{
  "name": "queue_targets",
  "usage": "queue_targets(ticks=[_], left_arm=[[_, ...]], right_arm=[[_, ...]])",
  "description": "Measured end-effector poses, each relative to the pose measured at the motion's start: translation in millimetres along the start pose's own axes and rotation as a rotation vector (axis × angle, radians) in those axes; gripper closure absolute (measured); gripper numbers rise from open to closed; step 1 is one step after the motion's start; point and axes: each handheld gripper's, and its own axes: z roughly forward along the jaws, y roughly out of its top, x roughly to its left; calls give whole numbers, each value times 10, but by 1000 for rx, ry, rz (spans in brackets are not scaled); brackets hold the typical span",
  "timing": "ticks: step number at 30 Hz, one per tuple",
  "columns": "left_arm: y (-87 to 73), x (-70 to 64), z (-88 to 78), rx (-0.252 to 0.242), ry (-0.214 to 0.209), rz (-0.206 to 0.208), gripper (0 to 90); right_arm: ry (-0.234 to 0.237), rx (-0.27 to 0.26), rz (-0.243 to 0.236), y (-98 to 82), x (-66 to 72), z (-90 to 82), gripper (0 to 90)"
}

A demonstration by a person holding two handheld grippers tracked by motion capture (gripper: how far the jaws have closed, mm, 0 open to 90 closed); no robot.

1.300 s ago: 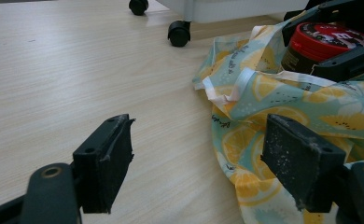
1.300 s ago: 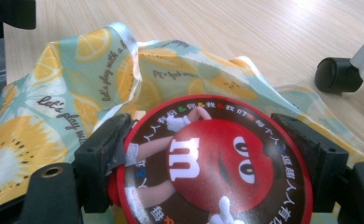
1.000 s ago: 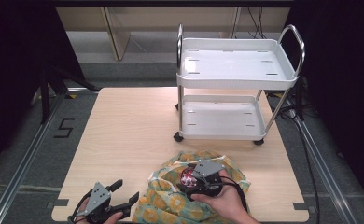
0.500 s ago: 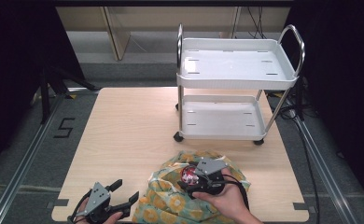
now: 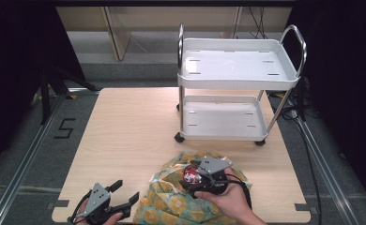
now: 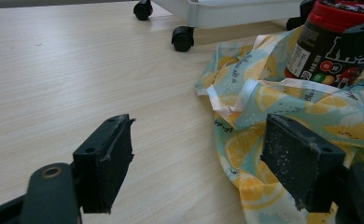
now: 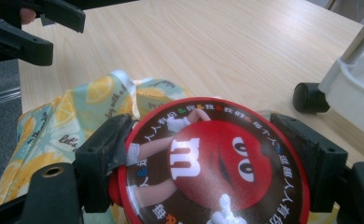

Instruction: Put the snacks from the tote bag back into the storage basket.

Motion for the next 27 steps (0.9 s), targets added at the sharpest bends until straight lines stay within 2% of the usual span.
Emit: queue_targets(ticks=[2, 4, 7, 8, 9, 12, 14, 15, 17, 18, 19, 20, 23, 25, 27], left_arm=[[1, 0, -3, 1, 0, 3, 237], [3, -17, -21, 19, 17, -10, 238], [0, -2, -1, 1, 0, 0, 238], [1, -2, 2, -2, -1, 1, 238], [2, -1, -2, 1, 1, 3, 238], [4, -19, -24, 22, 20, -11, 238], [1, -3, -3, 2, 2, -1, 238], [7, 12, 5, -4, -7, 24, 238], [8, 11, -1, 1, -2, 25, 238], [7, -8, -20, 19, 15, 7, 238], [5, -8, -12, 7, 9, 0, 238], [7, -8, -27, 21, 17, 3, 238], [8, -8, -23, 15, 14, 3, 238], [5, -13, -25, 19, 17, -5, 238], [4, -10, -16, 11, 15, -5, 238]], right_arm=[[-3, -2, 7, 15, -11, -26, 248], [-3, -7, 10, 22, -21, -39, 248], [-6, -12, 9, 37, -39, -61, 248], [-10, -10, 35, 39, -32, -70, 248], [-4, -14, 15, 48, -51, -74, 248], [-7, -16, 14, 62, -65, -89, 248], [-5, -21, 17, 80, -71, -103, 248], [-10, -17, 15, 87, -74, -112, 248], [-13, -16, 14, 98, -81, -120, 248], [-13, -16, 14, 98, -81, -120, 248], [-14, -21, 21, 108, -83, -126, 248], [-17, -19, 14, 113, -88, -132, 248], [-8, -21, 11, 125, -93, -132, 248], [-11, -23, 27, 129, -93, -140, 248], [-14, -21, 13, 136, -105, -146, 249]])
